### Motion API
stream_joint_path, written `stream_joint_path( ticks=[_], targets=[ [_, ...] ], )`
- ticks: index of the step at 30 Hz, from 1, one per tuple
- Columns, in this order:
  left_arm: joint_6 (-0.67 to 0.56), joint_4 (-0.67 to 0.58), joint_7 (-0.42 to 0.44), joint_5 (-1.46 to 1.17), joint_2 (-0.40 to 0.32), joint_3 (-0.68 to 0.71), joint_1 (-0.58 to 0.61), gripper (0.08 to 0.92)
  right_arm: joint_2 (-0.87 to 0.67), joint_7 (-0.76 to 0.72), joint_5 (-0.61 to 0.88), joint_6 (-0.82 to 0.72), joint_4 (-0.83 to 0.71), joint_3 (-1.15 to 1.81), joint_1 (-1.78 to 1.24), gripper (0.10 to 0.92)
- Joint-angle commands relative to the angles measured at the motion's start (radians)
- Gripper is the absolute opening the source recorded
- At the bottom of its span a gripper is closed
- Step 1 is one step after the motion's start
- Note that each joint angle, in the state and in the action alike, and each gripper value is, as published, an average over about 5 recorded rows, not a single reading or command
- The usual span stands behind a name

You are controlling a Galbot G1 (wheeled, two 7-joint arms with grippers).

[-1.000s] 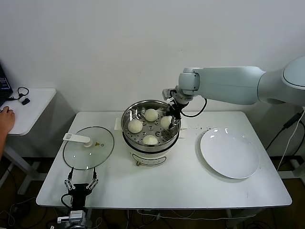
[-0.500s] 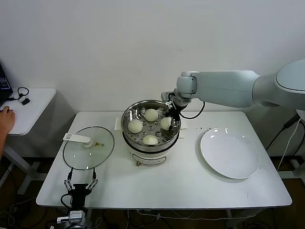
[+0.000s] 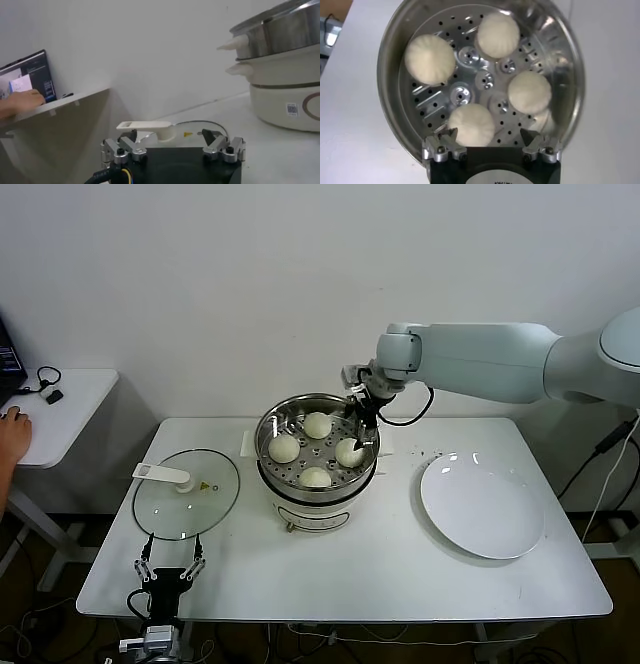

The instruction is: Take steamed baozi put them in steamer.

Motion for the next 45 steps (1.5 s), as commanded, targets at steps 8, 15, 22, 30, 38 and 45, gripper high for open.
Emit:
stream_joint_path(
  ticks=[8, 15, 22, 30, 38, 45],
  targets=[
    [0.002, -0.011, -0.001, 0.006, -0.049, -0.001, 0.006, 0.823, -0.196, 0.146, -0.006, -0.034, 0.119, 0.169, 0.065, 0.823],
    [0.003, -0.018, -0.001, 0.006, -0.049, -0.002, 0.004, 0.823, -0.339, 0.356, -0.070, -0.088, 0.244, 0.378, -0.052, 0.823],
    [0.006, -0.019, -0.001, 0.010, -0.049, -0.003, 0.002, 0.823, -0.526, 0.507, -0.160, -0.107, 0.380, 0.658, -0.285, 0.823],
    [0.006, -0.017, -0.002, 0.022, -0.049, 0.000, 0.002, 0.823, -0.715, 0.664, -0.152, -0.054, 0.529, 0.963, -0.605, 0.823],
    [0.003, -0.013, -0.004, 0.022, -0.049, -0.004, 0.000, 0.823, -0.867, 0.819, -0.119, 0.045, 0.718, 1.250, -0.951, 0.823],
    [-0.001, -0.016, -0.006, 0.025, -0.049, -0.004, 0.006, 0.823, -0.805, 0.917, -0.139, 0.082, 0.798, 1.600, -1.324, 0.823]
  ],
)
